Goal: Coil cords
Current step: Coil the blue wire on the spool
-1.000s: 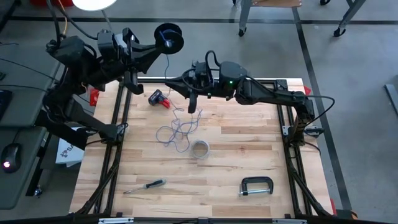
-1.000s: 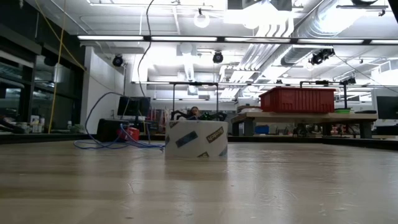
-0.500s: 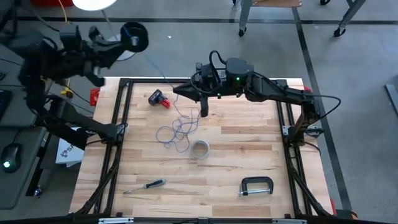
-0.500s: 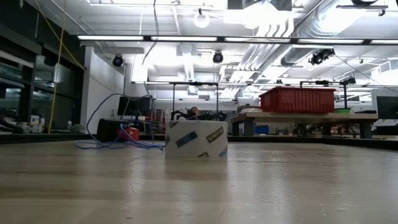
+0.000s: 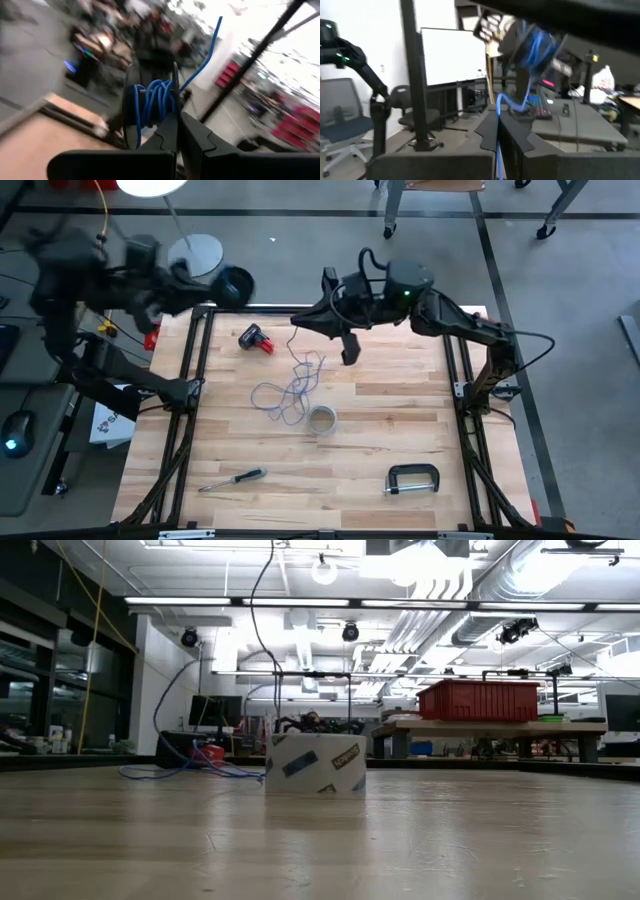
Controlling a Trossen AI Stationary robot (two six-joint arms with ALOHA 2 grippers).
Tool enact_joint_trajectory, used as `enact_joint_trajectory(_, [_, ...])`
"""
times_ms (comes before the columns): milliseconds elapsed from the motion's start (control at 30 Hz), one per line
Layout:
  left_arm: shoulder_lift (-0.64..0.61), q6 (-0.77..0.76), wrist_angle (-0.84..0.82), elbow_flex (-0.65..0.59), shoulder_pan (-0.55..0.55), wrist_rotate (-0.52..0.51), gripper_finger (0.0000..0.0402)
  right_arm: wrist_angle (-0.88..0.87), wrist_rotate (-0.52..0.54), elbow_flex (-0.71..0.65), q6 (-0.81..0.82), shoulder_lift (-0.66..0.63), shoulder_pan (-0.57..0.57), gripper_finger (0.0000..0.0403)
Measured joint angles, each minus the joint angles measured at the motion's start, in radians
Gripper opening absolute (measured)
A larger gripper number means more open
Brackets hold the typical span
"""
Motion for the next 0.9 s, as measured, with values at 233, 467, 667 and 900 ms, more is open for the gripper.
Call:
enact_joint_trajectory(233, [0.088, -0.028, 0.015, -0.001, 0.079, 0.234, 0.0000, -0.008, -0.056, 0.036, -0.015, 0.000, 0.002, 0.0000])
enact_joint_trajectory(467, [0.148, -0.098, 0.068, -0.001, 0.149, 0.475, 0.0000, -0.009, -0.056, 0.036, -0.041, -0.003, 0.002, 0.0000])
enact_joint_trajectory(667, [0.181, -0.145, 0.113, -0.001, 0.180, 0.675, 0.0000, -0.005, -0.058, 0.036, -0.063, -0.005, -0.005, 0.0000])
enact_joint_trajectory(900, [0.229, -0.194, 0.113, -0.001, 0.187, 0.844, 0.0000, 0.047, -0.048, 0.036, -0.077, -0.005, -0.012, 0.0000])
